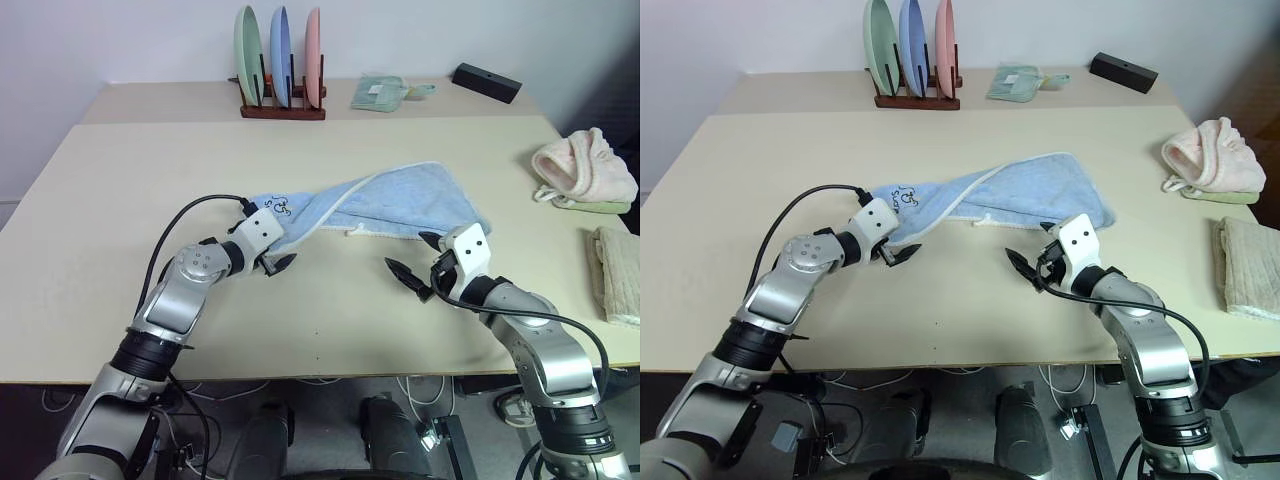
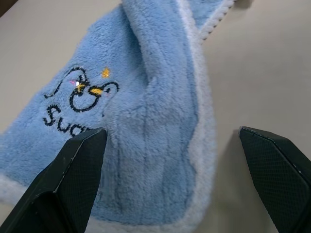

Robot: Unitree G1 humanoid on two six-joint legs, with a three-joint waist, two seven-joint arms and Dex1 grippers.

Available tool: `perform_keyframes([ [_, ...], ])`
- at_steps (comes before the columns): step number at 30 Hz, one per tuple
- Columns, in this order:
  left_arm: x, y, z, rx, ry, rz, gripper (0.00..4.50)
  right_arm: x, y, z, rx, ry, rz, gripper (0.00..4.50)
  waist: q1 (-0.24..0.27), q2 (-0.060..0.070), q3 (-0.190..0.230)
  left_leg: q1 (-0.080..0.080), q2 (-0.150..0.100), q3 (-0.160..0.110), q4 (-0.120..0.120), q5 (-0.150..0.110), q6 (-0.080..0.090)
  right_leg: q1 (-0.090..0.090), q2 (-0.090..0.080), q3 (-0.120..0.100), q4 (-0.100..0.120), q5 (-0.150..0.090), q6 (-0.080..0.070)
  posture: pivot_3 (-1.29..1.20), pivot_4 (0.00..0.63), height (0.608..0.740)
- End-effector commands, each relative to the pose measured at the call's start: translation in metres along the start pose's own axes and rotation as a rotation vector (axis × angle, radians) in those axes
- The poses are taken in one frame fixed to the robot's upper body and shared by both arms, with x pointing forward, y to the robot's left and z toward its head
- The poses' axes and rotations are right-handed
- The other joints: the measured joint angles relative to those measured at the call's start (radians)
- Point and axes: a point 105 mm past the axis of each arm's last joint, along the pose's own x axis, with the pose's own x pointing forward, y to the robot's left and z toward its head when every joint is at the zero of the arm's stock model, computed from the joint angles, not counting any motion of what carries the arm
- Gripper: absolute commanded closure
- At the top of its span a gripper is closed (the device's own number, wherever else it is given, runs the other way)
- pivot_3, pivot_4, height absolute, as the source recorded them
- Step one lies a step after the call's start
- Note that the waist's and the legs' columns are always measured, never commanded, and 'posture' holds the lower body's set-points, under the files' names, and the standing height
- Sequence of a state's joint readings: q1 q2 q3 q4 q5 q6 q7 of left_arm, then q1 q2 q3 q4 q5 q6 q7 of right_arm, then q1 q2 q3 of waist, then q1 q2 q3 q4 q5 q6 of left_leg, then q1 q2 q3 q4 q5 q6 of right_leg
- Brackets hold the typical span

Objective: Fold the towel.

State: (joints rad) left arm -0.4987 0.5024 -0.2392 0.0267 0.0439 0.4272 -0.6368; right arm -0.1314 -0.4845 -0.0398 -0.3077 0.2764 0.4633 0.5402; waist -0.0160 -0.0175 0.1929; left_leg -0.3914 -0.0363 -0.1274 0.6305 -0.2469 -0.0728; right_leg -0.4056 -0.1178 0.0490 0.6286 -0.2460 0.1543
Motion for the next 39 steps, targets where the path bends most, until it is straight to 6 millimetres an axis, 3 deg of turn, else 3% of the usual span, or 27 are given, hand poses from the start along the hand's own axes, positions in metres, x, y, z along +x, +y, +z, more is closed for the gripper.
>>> perform_keyframes([
  [1,-0.001,0.004,-0.008,-0.023,0.037,0.016,0.59,0.0,0.003,0.011,-0.03,-0.048,-0.002,0.0,0.0,0.0,0.0,0.0,0.0,0.0,0.0,0.0,0.0,0.0,0.0,0.0,0.0,0.0,0.0,0.0,0.15,0.74],
  [2,-0.001,0.005,-0.009,-0.034,0.041,0.024,0.8,0.0,0.004,0.01,-0.031,-0.047,-0.002,0.0,0.0,0.0,0.0,0.0,0.0,0.0,0.0,0.0,0.0,0.0,0.0,0.0,0.0,0.0,0.0,0.0,0.15,0.74],
  [9,-0.004,0.014,-0.016,-0.049,0.044,0.079,4.38,0.001,0.005,0.01,-0.035,-0.049,-0.002,0.0,-0.004,0.0,0.0,0.001,0.0,0.0,0.0,0.0,0.0,0.0,0.0,0.0,0.001,0.0,0.0,0.0,0.15,0.74],
  [13,-0.008,0.019,-0.006,-0.035,-0.013,0.104,4.45,0.0,0.005,0.011,-0.04,-0.048,0.0,0.0,-0.002,0.0,0.0,0.001,0.0,0.0,0.0,0.0,0.0,0.0,0.0,0.0,0.0,0.0,0.0,0.0,0.15,0.74],
  [17,-0.035,0.022,0.012,-0.045,-0.157,0.1,4.45,-0.002,-0.009,0.015,-0.102,-0.042,-0.044,0.0,-0.006,0.0,0.0,0.0,0.0,0.0,-0.001,0.0,0.0,-0.001,0.0,0.0,0.0,0.0,0.0,0.0,0.15,0.74],
  [19,-0.05,0.026,0.007,-0.035,-0.159,0.116,4.45,-0.003,-0.022,0.017,-0.148,-0.031,-0.092,0.0,-0.007,0.0,0.0,0.0,0.0,0.0,-0.001,0.0,0.0,-0.002,0.0,0.0,0.0,0.0,0.0,0.0,0.15,0.74],
  [24,-0.092,0.053,-0.044,-0.039,-0.012,0.247,4.45,-0.002,-0.057,0.031,-0.299,-0.024,-0.194,0.0,-0.004,0.0,0.0,0.0,0.0,0.0,-0.001,0.0,0.0,-0.001,0.0,0.0,0.0,0.0,0.0,0.0,0.15,0.74],
  [28,-0.106,0.069,-0.064,-0.036,0.043,0.314,4.45,0.006,-0.07,0.039,-0.385,-0.011,-0.202,0.0,-0.001,0.0,0.0,0.0,0.0,0.0,-0.001,0.0,0.0,-0.001,0.0,0.0,0.0,0.0,0.0,0.0,0.15,0.74],
  [31,-0.106,0.069,-0.067,-0.031,0.043,0.313,4.45,0.016,-0.078,0.04,-0.409,0.009,-0.206,0.0,-0.002,0.0,0.0,0.0,0.0,0.0,0.0,0.0,0.0,-0.001,0.0,0.0,0.0,0.0,0.0,0.0,0.15,0.74],
  [39,-0.088,0.046,-0.059,-0.038,-0.008,0.222,4.45,0.047,-0.086,0.009,0.12,0.13,-0.185,0.0,-0.005,0.001,0.0,0.0,0.0,0.0,-0.001,0.0,0.0,-0.001,0.0,0.0,0.0,0.0,-0.001,0.0,0.15,0.74],
])
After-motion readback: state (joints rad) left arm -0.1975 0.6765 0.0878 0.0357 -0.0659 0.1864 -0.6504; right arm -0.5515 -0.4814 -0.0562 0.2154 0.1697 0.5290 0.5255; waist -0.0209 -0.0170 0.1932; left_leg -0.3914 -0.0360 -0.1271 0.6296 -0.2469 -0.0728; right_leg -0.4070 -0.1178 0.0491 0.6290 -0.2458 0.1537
